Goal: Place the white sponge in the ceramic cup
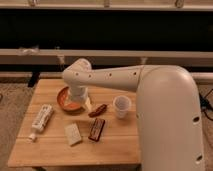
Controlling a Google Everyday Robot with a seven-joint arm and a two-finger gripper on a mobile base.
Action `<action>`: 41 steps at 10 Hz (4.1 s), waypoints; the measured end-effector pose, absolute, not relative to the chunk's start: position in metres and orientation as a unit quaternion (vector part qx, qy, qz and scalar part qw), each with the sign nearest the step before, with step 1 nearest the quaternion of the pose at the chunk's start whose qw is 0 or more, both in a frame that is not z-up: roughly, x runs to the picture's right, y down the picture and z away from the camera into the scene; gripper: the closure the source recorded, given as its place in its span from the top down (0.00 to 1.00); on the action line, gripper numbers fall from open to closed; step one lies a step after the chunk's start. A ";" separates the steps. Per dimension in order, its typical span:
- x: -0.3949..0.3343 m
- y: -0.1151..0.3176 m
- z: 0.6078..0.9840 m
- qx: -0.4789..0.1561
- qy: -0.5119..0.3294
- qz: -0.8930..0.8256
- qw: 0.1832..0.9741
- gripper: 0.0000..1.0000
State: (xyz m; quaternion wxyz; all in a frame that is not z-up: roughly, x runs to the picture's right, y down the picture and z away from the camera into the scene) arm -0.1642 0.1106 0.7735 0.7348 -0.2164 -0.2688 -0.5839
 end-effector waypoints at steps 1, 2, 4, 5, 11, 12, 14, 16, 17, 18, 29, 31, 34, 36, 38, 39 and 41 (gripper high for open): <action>-0.186 0.131 0.762 -0.205 -0.269 -0.616 0.711 0.80; -0.206 0.149 0.754 -0.194 -0.273 -0.643 0.688 0.80; -0.237 0.181 0.748 -0.176 -0.288 -0.682 0.649 0.80; -0.250 0.196 0.752 -0.169 -0.298 -0.697 0.630 0.80; -0.241 0.205 0.791 -0.169 -0.316 -0.685 0.634 0.80; -0.230 0.194 0.793 -0.167 -0.318 -0.673 0.646 0.80; -0.223 0.190 0.795 -0.169 -0.325 -0.666 0.650 0.80; -0.226 0.200 0.798 -0.181 -0.330 -0.670 0.640 0.80; -0.229 0.207 0.800 -0.189 -0.332 -0.676 0.631 0.80; -0.229 0.211 0.803 -0.196 -0.333 -0.678 0.625 0.80; -0.218 0.229 0.817 -0.249 -0.316 -0.691 0.600 0.41; -0.215 0.224 0.813 -0.248 -0.320 -0.688 0.602 0.20; -0.207 0.195 0.791 -0.211 -0.332 -0.671 0.628 0.00; -0.192 0.165 0.772 -0.171 -0.341 -0.650 0.657 0.00; -0.173 0.134 0.753 -0.132 -0.330 -0.638 0.683 0.00; -0.164 0.118 0.742 -0.113 -0.322 -0.634 0.694 0.00; -0.136 0.081 0.735 -0.074 -0.301 -0.622 0.719 0.00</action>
